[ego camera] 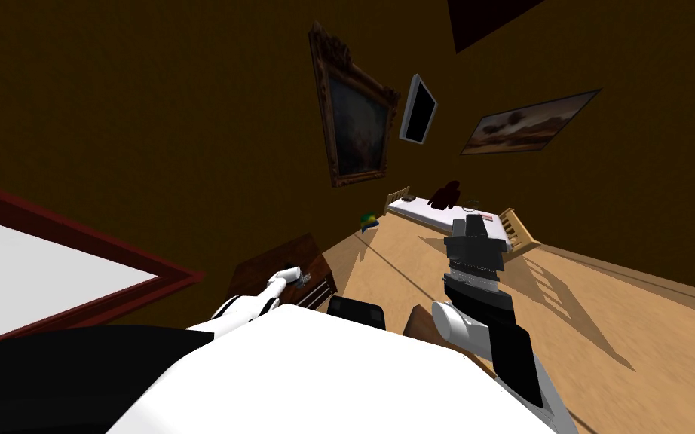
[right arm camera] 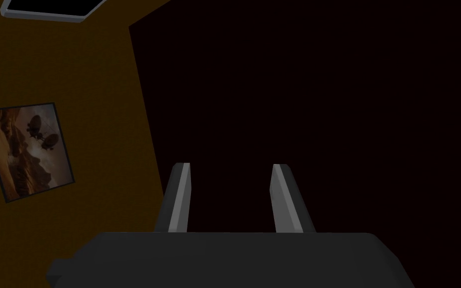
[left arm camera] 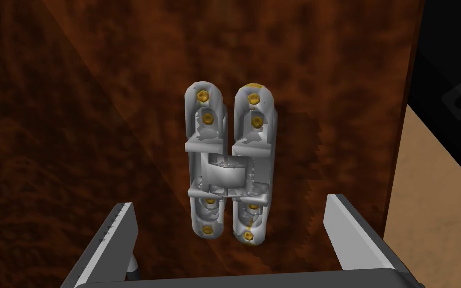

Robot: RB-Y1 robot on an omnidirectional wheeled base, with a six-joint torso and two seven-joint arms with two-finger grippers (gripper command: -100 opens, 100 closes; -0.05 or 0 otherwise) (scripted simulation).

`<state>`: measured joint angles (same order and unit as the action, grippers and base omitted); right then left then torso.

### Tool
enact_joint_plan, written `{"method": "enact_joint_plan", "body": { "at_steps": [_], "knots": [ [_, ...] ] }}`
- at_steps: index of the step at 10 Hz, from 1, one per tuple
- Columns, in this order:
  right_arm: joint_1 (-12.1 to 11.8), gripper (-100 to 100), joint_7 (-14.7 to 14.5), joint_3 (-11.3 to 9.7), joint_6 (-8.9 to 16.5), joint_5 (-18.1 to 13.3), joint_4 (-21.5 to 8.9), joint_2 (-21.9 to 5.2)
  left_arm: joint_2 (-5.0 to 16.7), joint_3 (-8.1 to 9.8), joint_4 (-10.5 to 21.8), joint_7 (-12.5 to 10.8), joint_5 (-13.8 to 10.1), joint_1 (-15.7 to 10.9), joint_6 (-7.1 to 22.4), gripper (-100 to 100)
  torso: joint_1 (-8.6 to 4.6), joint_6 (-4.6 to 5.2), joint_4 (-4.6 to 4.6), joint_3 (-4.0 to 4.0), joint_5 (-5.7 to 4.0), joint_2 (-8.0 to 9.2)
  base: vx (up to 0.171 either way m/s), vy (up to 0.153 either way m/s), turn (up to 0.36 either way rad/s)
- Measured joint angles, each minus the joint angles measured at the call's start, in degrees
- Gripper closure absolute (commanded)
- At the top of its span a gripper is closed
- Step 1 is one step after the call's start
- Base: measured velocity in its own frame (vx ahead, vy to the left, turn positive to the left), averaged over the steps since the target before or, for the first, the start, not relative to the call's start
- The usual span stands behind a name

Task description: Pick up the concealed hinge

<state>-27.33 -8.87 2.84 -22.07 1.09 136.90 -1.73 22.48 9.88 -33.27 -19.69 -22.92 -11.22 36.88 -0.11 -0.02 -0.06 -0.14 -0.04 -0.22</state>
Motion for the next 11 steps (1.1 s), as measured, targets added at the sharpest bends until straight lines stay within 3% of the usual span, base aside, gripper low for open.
{"method": "enact_joint_plan", "body": {
  "at_steps": [2,4,6,7,8,9,11],
  "knots": [
    [0.0,0,0.0,0.0,0.0,0.0,0.0,0.0,0.5,0.17,3.2,0.6,-0.7,-1.3,-0.5,-100,0.09,0.00,0.04,0.09,0.02,0.14,0.043,-0.008,-0.027],
    [0.0,0,0.0,0.0,0.0,0.0,0.0,0.0,1.0,0.37,4.1,-0.4,-0.8,-1.6,1.4,-100,0.08,0.00,0.02,0.03,0.02,0.05,0.045,-0.009,-0.006],
    [0.0,0,0.0,0.0,0.0,0.0,0.0,0.0,1.4,0.54,6.1,-0.1,-1.2,-2.4,1.4,-100,0.06,0.00,0.04,0.09,0.02,0.16,0.014,-0.009,-0.002],
    [0.0,0,0.0,0.0,0.0,0.0,0.0,0.0,1.4,0.55,6.2,0.0,-1.3,-2.5,1.3,0,0.08,0.00,0.05,0.12,0.02,0.21,0.000,0.000,0.000],
    [0.0,0,0.0,0.0,0.0,0.0,0.0,0.0,1.4,0.55,6.2,0.0,-1.3,-2.5,1.3,-100,0.10,0.00,0.05,0.14,0.02,0.24,-0.005,0.033,-0.154],
    [0.0,0,0.0,0.0,0.0,0.0,0.0,0.0,1.0,0.89,7.0,-0.3,-1.1,-2.2,0.4,-100,0.20,0.02,0.06,0.16,0.05,0.28,-0.001,0.060,-0.172],
    [0.0,0,0.0,0.0,0.0,0.0,0.0,0.0,0.4,1.92,12.9,0.2,-1.4,-3.6,-3.7,-100,0.40,0.01,0.06,0.15,0.09,0.25,0.006,0.074,-0.133]
  ]
}}
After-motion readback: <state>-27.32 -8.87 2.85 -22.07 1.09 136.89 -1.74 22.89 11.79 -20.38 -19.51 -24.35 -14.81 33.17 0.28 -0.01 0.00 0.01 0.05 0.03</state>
